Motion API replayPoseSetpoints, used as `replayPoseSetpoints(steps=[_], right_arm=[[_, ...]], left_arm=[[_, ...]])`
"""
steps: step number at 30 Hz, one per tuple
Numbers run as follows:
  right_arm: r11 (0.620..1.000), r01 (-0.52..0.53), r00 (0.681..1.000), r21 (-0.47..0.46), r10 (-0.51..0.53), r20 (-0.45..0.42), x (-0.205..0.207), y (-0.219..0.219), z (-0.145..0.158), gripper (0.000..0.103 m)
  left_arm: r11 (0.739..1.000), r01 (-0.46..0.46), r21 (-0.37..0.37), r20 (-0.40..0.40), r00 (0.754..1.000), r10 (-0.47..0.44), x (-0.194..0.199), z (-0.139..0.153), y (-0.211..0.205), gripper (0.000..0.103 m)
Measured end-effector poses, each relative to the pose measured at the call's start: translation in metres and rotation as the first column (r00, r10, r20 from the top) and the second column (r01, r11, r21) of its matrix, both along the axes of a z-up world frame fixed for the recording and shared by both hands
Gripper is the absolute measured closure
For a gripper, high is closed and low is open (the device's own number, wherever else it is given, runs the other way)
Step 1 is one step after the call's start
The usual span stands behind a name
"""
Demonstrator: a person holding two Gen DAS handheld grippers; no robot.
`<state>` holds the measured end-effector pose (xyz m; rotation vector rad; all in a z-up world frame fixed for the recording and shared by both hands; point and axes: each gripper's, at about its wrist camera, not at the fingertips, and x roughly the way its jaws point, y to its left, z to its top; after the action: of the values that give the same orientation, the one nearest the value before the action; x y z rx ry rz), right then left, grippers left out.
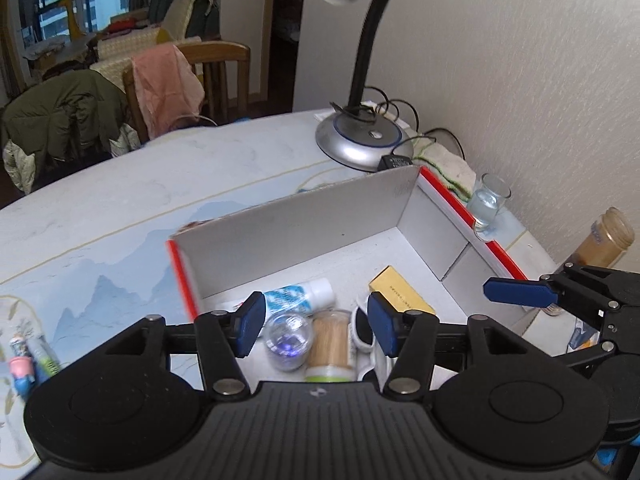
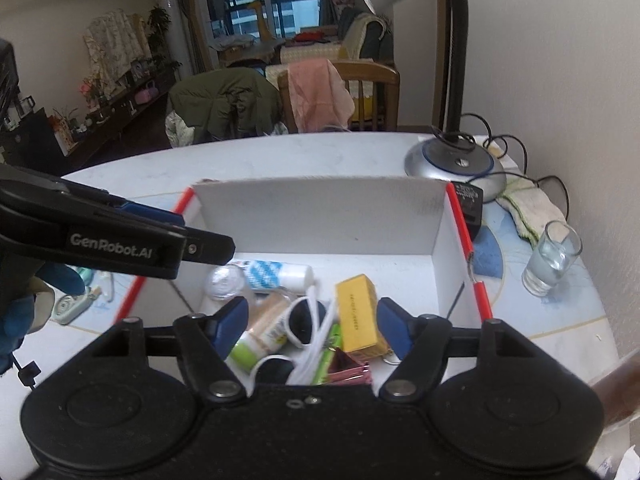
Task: Organize rigid objects
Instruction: 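Move both tools back over the correction tape and marker on the mat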
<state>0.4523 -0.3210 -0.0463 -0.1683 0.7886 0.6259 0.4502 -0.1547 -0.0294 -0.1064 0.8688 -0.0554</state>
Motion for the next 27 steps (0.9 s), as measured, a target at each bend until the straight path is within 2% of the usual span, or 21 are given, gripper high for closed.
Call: replayPoseSetpoints(steps=[7,10,13,27], right_arm=[[1.0,0.011,0.999,0.022,-0.012,0.038,-0.03,0.013,0.016,0.018],[0.998,0.032,0.998,0.045,-0.034,0.051,-0.045,0.018,0.021,0.012],[0.997,0.039,0.997,0.063,-0.043,0.061,-0.06,0.026,0.025,0.007],[0.992,0.026,0.999,0.125,-0.03,0.031,-0.12,0.086,0.027,0.003]], left_arm=[[1.0,-0.005,-0.027,0.049,0.999,0.006,-0.043,0.017,0.026,0.047],[1.0,-0.009,-0.027,0.075,0.997,0.011,-0.064,0.021,0.04,0.029],[1.0,-0.012,-0.024,0.088,0.996,0.014,-0.084,0.023,0.055,0.029],[0.997,-0.069,-0.042,0.114,0.991,0.074,-0.157,0.027,0.134,0.02]])
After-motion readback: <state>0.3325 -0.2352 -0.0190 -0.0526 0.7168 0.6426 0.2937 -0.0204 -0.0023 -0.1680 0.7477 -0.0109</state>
